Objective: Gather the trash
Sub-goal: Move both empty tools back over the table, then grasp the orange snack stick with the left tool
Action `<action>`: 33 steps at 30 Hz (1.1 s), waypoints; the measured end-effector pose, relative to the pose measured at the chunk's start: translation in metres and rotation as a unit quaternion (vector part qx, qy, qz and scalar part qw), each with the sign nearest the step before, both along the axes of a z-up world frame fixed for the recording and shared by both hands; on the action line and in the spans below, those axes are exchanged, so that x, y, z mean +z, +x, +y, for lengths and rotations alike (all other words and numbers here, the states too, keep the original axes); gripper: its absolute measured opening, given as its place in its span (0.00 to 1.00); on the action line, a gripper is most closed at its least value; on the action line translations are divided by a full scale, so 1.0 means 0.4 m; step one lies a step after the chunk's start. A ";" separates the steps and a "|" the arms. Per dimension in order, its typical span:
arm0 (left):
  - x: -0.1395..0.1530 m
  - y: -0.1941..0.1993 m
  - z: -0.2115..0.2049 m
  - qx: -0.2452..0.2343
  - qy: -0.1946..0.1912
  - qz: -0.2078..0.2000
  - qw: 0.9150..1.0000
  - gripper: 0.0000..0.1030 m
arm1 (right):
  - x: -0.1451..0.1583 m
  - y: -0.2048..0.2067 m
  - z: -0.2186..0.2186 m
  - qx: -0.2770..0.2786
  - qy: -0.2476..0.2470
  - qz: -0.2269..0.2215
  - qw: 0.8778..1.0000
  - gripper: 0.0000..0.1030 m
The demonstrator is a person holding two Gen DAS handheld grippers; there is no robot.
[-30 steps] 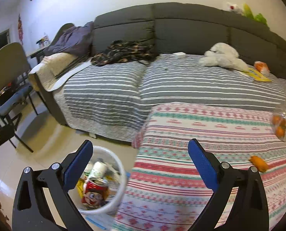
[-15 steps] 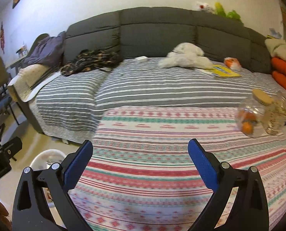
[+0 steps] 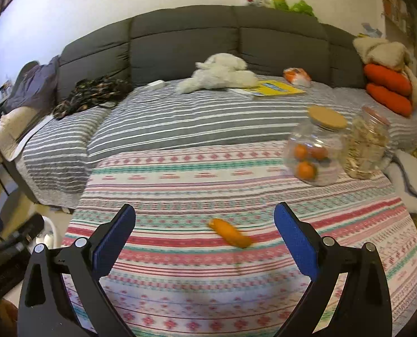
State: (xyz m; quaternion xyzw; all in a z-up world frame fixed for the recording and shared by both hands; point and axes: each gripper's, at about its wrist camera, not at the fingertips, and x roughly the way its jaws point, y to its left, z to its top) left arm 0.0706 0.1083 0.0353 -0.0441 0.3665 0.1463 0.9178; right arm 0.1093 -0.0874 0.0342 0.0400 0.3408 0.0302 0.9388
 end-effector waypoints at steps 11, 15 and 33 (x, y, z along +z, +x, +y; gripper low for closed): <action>-0.127 0.089 -0.199 -0.054 -0.027 0.064 0.996 0.93 | -0.017 0.007 -0.274 -0.082 0.037 0.054 0.995 0.93; -0.179 0.137 -0.276 -0.050 -0.058 0.087 0.993 0.93 | -0.015 0.007 -0.394 -0.124 0.073 0.065 0.987 0.93; -0.289 0.284 -0.484 -0.024 -0.067 0.144 0.987 0.47 | -0.007 0.009 -0.521 -0.143 0.143 0.087 0.975 0.93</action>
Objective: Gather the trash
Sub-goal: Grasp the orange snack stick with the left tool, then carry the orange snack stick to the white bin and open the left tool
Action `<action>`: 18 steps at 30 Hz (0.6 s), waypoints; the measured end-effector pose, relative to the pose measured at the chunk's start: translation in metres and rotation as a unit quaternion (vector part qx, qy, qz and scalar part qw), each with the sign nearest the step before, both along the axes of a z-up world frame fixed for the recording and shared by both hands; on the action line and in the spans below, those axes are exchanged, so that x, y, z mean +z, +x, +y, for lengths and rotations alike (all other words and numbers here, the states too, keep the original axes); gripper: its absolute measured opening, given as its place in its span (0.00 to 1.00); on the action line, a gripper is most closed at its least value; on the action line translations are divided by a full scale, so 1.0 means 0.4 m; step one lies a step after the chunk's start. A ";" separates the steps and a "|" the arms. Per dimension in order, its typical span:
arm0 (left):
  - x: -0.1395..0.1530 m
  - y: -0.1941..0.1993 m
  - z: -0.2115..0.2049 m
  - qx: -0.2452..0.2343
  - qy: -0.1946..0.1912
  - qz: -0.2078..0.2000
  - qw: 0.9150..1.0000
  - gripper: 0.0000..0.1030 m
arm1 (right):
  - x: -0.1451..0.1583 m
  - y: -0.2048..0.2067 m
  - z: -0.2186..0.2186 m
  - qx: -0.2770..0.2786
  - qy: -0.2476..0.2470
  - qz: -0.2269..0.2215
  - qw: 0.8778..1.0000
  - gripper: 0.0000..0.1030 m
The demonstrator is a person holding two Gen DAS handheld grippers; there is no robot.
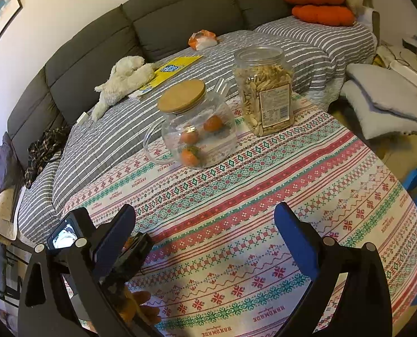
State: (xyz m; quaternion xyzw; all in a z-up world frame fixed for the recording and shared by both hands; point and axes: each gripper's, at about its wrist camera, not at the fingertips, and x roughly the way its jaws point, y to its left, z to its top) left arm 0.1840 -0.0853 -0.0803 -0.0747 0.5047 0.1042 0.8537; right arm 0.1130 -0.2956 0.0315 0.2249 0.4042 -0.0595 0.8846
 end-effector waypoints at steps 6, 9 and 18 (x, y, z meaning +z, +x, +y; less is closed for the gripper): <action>0.008 -0.024 -0.006 -0.036 0.011 -0.011 0.999 0.22 | -0.005 0.000 0.006 0.002 0.004 0.004 1.000 0.93; 0.013 -0.045 0.010 -0.045 0.016 -0.016 0.999 0.18 | -0.005 0.002 0.022 0.009 0.003 0.004 1.000 0.93; 0.046 -0.091 0.124 -0.056 0.017 -0.040 0.998 0.17 | -0.010 0.001 0.093 0.038 -0.021 0.004 0.999 0.93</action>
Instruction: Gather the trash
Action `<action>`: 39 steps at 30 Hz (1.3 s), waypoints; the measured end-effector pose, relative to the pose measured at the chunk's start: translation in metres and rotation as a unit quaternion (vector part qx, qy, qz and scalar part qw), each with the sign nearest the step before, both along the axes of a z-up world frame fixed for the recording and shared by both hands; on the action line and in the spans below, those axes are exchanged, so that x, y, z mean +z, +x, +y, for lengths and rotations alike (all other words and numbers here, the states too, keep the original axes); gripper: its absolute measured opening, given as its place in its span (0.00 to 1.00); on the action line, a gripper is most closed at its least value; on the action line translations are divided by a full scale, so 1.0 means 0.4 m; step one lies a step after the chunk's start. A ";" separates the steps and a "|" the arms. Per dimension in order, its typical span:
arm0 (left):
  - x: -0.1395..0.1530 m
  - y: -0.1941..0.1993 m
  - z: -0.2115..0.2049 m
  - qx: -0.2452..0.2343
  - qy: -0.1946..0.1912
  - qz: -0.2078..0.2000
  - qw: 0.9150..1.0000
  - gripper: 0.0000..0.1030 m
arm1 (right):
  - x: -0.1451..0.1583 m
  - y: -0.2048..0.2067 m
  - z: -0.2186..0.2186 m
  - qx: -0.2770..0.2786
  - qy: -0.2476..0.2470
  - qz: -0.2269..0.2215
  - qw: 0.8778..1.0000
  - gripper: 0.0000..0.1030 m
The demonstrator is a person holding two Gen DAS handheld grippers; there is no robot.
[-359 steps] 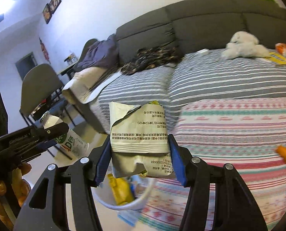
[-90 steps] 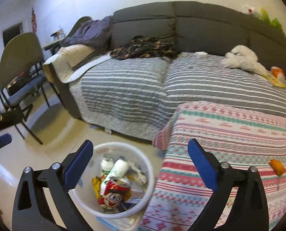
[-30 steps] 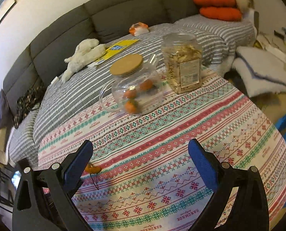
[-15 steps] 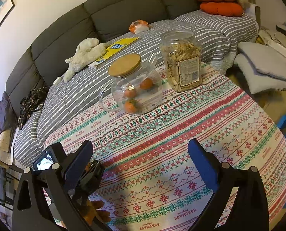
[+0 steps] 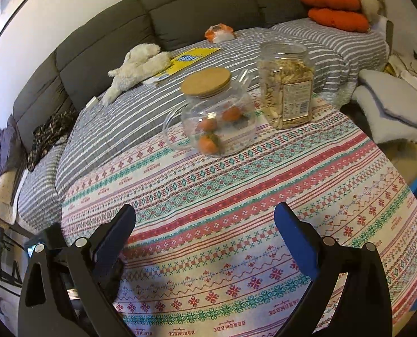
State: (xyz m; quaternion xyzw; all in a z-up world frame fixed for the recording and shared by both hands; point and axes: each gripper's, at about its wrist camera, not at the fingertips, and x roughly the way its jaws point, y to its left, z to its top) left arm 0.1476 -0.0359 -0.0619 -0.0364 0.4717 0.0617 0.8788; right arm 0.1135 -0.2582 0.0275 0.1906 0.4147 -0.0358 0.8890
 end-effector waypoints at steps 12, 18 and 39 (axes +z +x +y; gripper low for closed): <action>0.119 -0.083 0.267 0.042 0.012 -0.036 0.998 0.17 | -0.019 -0.010 0.164 0.063 -0.048 0.003 0.997 0.93; 0.163 -0.127 0.434 0.093 0.034 -0.047 0.994 0.17 | -0.030 -0.019 0.250 0.099 -0.062 0.002 0.993 0.93; 0.242 -0.266 0.800 0.266 0.039 -0.103 0.958 0.93 | 0.008 -0.086 0.559 0.189 -0.114 -0.080 0.972 0.93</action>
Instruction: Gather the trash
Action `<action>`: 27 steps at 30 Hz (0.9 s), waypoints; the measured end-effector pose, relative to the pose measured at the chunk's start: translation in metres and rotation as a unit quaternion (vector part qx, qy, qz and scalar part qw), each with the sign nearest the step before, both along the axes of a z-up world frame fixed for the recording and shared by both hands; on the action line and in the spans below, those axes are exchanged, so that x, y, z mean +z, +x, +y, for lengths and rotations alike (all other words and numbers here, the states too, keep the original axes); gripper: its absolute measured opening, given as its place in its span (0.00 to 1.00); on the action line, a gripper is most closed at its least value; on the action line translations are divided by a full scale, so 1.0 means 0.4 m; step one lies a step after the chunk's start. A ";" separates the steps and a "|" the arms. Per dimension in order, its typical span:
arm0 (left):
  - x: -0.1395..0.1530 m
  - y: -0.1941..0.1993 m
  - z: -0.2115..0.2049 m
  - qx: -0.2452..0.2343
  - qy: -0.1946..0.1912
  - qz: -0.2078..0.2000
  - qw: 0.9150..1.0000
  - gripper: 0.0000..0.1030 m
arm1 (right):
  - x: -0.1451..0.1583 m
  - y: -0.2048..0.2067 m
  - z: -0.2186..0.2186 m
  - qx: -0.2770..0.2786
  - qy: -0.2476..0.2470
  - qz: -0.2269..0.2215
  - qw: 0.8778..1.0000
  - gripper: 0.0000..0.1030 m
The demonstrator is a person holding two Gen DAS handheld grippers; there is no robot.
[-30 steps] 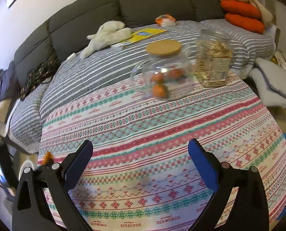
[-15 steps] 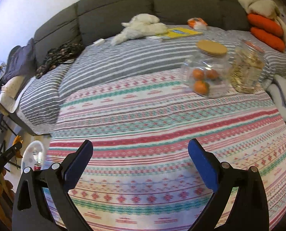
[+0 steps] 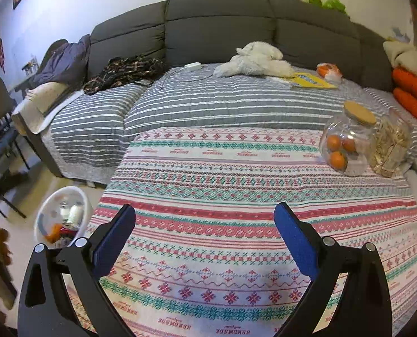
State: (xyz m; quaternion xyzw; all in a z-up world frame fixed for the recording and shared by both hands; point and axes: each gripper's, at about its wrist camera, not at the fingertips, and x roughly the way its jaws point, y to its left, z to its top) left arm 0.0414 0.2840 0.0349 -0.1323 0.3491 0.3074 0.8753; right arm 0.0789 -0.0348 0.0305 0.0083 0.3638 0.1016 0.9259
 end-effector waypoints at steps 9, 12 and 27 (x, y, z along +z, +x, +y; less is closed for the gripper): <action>0.109 -0.035 -0.198 -0.028 0.052 -0.125 0.990 0.93 | 0.026 -0.005 -0.080 -0.063 0.004 -0.057 0.996 0.93; 0.105 -0.015 -0.275 -0.068 0.047 -0.123 0.989 0.93 | 0.037 -0.007 -0.119 -0.088 0.011 -0.062 0.994 0.93; 0.079 0.040 -0.584 -0.205 0.049 -0.087 0.974 0.93 | 0.042 -0.033 -0.327 -0.159 0.031 -0.091 0.983 0.93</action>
